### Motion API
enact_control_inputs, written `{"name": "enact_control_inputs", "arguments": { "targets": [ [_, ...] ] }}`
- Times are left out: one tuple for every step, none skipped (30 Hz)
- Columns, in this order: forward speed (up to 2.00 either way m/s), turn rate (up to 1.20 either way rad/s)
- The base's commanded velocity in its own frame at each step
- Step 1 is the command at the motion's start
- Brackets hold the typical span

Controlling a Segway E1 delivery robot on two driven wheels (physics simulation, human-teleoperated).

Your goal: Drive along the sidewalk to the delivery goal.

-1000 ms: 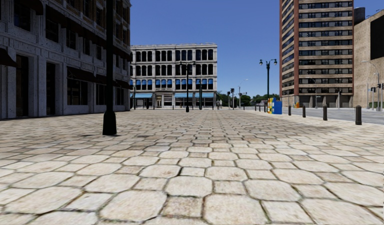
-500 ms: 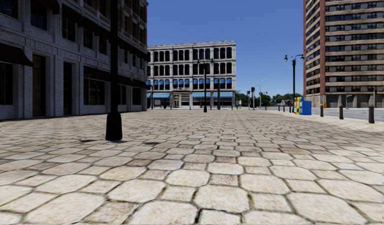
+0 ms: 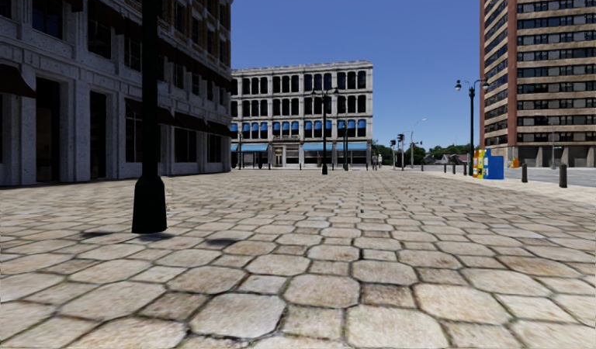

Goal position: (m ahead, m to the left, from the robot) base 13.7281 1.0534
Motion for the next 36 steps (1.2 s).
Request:
{"name": "enact_control_inputs", "arguments": {
  "targets": [
    [2.0, 0.0],
    [2.0, 0.0],
    [2.0, 0.0],
    [2.0, 0.0],
    [2.0, 0.0],
    [2.0, 0.0],
    [2.0, 0.0],
    [2.0, 0.0],
    [2.0, 0.0],
    [2.0, 0.0],
    [2.0, 0.0],
    [2.0, 0.0],
    [2.0, 0.0],
    [2.0, 0.0],
    [2.0, 0.0],
    [2.0, 0.06],
    [2.0, 0.15],
    [2.0, 0.15],
    [2.0, 0.17],
    [2.0, 0.18],
    [2.0, 0.18],
    [2.0, 0.19],
    [2.0, 0.2],
    [2.0, 0.21],
    [2.0, 0.22],
    [2.0, 0.22],
    [2.0, 0.22],
    [2.0, 0.23],
    [2.0, 0.23],
    [2.0, 0.23],
    [2.0, 0.24],
    [2.0, 0.25],
    [2.0, 0.25],
    [2.0, 0.25],
    [2.0, 0.25],
    [2.0, 0.17]
  ]
}}
